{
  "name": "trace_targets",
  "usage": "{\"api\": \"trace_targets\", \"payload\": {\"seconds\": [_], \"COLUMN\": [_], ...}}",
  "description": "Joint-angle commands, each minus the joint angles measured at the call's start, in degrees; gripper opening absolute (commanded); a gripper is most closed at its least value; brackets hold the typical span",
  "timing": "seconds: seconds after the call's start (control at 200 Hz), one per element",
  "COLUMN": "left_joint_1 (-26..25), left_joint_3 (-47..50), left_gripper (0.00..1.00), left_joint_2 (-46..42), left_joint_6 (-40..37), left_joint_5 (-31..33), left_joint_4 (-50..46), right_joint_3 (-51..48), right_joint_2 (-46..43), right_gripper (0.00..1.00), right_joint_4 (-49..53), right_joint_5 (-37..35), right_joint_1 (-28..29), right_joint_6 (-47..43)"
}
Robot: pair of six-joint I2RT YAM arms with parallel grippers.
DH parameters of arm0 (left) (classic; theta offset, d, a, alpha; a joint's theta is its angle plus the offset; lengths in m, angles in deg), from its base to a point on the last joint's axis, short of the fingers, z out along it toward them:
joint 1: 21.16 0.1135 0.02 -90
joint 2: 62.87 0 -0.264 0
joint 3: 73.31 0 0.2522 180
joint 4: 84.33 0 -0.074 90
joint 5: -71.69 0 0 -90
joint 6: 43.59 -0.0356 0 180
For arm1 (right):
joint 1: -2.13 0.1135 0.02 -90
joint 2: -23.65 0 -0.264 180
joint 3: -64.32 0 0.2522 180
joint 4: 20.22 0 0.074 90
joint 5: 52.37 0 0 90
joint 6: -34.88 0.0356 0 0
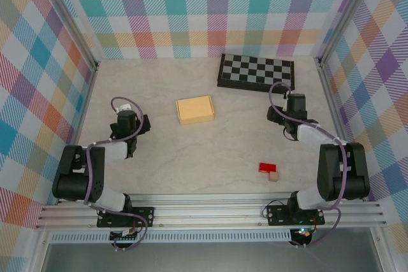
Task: Fold the paper box
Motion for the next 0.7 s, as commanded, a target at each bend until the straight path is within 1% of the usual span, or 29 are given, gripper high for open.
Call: {"api": "trace_targets", "payload": {"seconds": [0.0, 0.025, 0.06, 0.085, 0.11, 0.14, 0.16, 0.205, 0.22, 0.24, 0.245, 0.25, 0.255, 0.265, 0.275, 0.33, 0.335, 0.395, 0.425, 0.465, 0.49, 0.53, 0.57, 0.59, 0.63, 0.665, 0.695], "left_joint_1": [-0.9, -0.8, -0.4, -0.3, -0.3, -0.2, -0.3, -0.3, -0.3, -0.3, -0.3, -0.3, -0.3, -0.3, -0.3, -0.6, -0.6, -0.8, -0.8, -0.9, -0.9, -0.8, -0.8, -0.8, -0.8, -0.8, -0.7], "left_joint_3": [3.9, 4.6, 3.4, 3.7, 3.9, 3.5, 3.6, 3.5, 3.5, 3.7, 3.7, 3.7, 3.6, 3.6, 3.5, 3.6, 3.6, 3.5, 3.6, 3.6, 3.5, 3.5, 3.5, 3.5, 3.5, 3.5, 3.5], "left_gripper": [1.0, 1.0, 1.0, 1.0, 1.0, 1.0, 1.0, 1.0, 1.0, 1.0, 1.0, 1.0, 1.0, 1.0, 1.0, 1.0, 1.0, 1.0, 1.0, 1.0, 1.0, 1.0, 1.0, 1.0, 1.0, 1.0, 1.0], "left_joint_2": [3.7, 4.2, 3.0, 3.5, 3.7, 3.2, 3.4, 3.3, 3.4, 3.5, 3.5, 3.5, 3.5, 3.3, 3.4, 3.4, 3.4, 3.4, 3.4, 3.3, 3.4, 3.4, 3.4, 3.3, 3.3, 3.4, 3.3], "left_joint_6": [-5.3, -5.6, -5.0, -5.2, -5.2, -5.2, -5.3, -5.3, -5.2, -5.3, -5.3, -5.3, -5.3, -5.3, -5.4, -5.5, -5.5, -5.7, -5.7, -5.8, -5.8, -5.8, -5.8, -5.8, -5.8, -5.8, -5.9], "left_joint_5": [-4.1, -4.5, -5.7, -6.0, -6.0, -6.2, -6.2, -6.1, -6.1, -6.1, -6.1, -6.1, -6.1, -6.1, -6.1, -5.8, -5.8, -5.5, -5.4, -5.7, -5.8, -5.8, -5.9, -5.9, -6.0, -6.0, -6.0], "left_joint_4": [19.7, 21.9, 17.0, 18.4, 19.3, 17.2, 18.3, 17.5, 17.9, 18.4, 18.3, 18.1, 18.1, 17.7, 17.7, 17.8, 17.8, 17.9, 18.1, 18.0, 17.9, 17.9, 17.9, 17.9, 17.9, 17.9, 17.8], "right_joint_3": [-0.5, -0.4, -0.6, -1.5, -2.8, -4.5, -5.9, -9.2, -9.9, -9.6, -9.8, -10.1, -10.5, -11.5, -12.4, -16.6, -16.9, -20.2, -21.9, -24.1, -25.2, -25.1, -24.0, -22.5, -18.7, -17.6, -17.7], "right_joint_2": [-1.8, -2.0, -2.5, -3.0, -3.4, -3.5, -3.4, -2.4, -2.6, -3.3, -3.4, -3.5, -3.6, -3.9, -4.3, -5.1, -5.0, -1.8, -0.1, 2.5, 3.2, 1.6, 2.6, 2.7, 3.1, 3.2, 3.3], "right_gripper": [0.71, 0.73, 0.74, 0.74, 0.74, 0.76, 0.77, 0.77, 0.8, 0.84, 0.86, 0.92, 0.96, 0.99, 1.0, 1.0, 1.0, 1.0, 1.0, 1.0, 1.0, 1.0, 1.0, 1.0, 1.0, 1.0, 1.0], "right_joint_4": [-9.8, -8.8, -8.2, -8.6, -9.4, -10.7, -11.8, -15.7, -17.5, -15.5, -15.7, -16.7, -17.6, -19.6, -21.7, -30.5, -32.8, -40.8, -46.0, -52.1, -56.1, -53.1, -52.5, -50.0, -42.8, -41.1, -41.3], "right_joint_5": [-1.7, -2.2, -2.6, -2.7, -3.0, -3.6, -4.1, -4.7, -5.2, -4.5, -4.3, -4.1, -4.0, -3.7, -3.4, -2.1, -2.1, -2.1, -0.5, 3.3, 4.0, 5.0, 6.6, 7.3, 11.1, 14.1, 13.8], "right_joint_1": [-0.9, -0.8, -1.0, -1.0, -1.0, -1.0, -1.1, -1.3, -1.3, -1.3, -1.3, -1.3, -1.4, -1.3, -1.3, -1.3, -1.3, -1.1, -0.1, 0.8, 1.7, 2.2, 1.2, 0.9, -1.4, -3.8, -4.1], "right_joint_6": [-4.1, -4.5, -4.7, -5.1, -5.2, -4.8, -4.5, -3.9, -3.7, -4.1, -4.2, -4.4, -4.6, -4.9, -5.0, -7.7, -7.8, -8.4, -10.2, -13.1, -14.7, -15.5, -15.2, -15.0, -13.7, -11.4, -11.3]}}
